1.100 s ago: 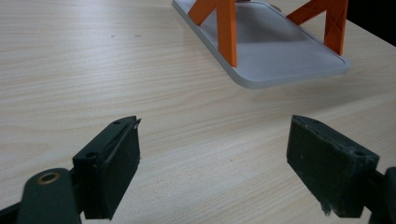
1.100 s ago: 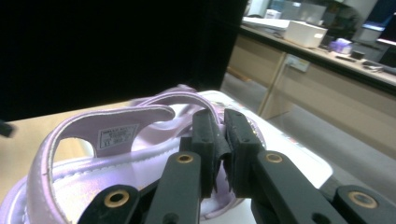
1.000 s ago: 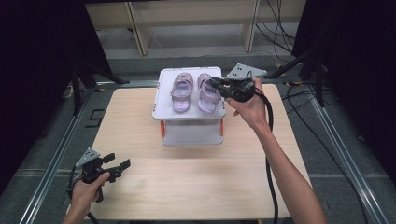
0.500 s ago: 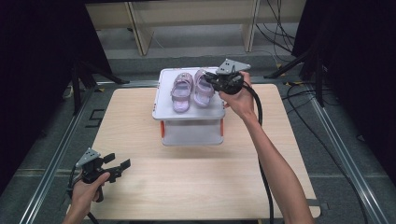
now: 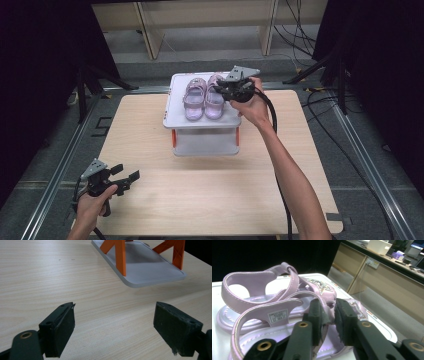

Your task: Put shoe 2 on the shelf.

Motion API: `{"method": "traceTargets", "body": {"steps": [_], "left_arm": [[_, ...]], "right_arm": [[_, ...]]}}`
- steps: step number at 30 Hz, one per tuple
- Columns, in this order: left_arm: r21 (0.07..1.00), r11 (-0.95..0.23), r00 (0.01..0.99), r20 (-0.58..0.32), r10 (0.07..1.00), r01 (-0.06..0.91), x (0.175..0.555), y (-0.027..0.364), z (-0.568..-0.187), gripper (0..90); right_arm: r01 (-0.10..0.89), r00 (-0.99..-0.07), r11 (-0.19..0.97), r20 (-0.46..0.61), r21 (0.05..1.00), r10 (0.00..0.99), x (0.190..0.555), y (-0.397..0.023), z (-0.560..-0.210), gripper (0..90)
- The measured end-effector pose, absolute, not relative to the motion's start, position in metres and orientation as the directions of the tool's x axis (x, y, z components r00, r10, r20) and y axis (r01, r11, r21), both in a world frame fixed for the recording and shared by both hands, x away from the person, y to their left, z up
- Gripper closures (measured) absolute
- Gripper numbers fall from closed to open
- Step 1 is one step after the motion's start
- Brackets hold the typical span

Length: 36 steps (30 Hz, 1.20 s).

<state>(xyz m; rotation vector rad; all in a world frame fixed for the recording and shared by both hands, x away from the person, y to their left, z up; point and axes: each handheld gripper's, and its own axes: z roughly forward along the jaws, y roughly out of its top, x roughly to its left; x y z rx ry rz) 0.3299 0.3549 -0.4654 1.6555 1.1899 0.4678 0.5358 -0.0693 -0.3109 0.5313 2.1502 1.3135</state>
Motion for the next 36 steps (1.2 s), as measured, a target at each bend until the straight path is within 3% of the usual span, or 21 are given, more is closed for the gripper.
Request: {"method": "traceTargets", "body": {"steps": [10, 15, 20, 27, 36], "left_arm": [[0.878, -0.007, 0.447, -0.237, 0.863, 0.479, 0.331, 0.355, -0.466, 16.7], [0.884, -0.047, 0.467, -0.199, 0.862, 0.464, 0.332, 0.356, -0.465, 16.7], [0.878, -0.015, 0.448, -0.229, 0.864, 0.478, 0.331, 0.354, -0.466, 16.7], [0.877, -0.041, 0.451, -0.206, 0.869, 0.479, 0.331, 0.356, -0.465, 16.7], [0.872, -0.035, 0.440, -0.211, 0.873, 0.488, 0.330, 0.355, -0.466, 16.7]], "right_arm": [[0.100, -0.752, 0.422, -0.209, 0.901, 0.625, 0.539, -0.073, -0.308, 52.1], [0.103, -0.752, 0.382, -0.179, 0.918, 0.634, 0.533, -0.080, -0.301, 50.1], [0.132, -0.762, 0.326, -0.114, 0.936, 0.638, 0.525, -0.086, -0.295, 49.9], [0.147, -0.769, 0.276, -0.066, 0.950, 0.636, 0.512, -0.091, -0.300, 46.0], [0.165, -0.768, 0.217, -0.013, 0.962, 0.640, 0.473, -0.101, -0.311, 40.1]]}}
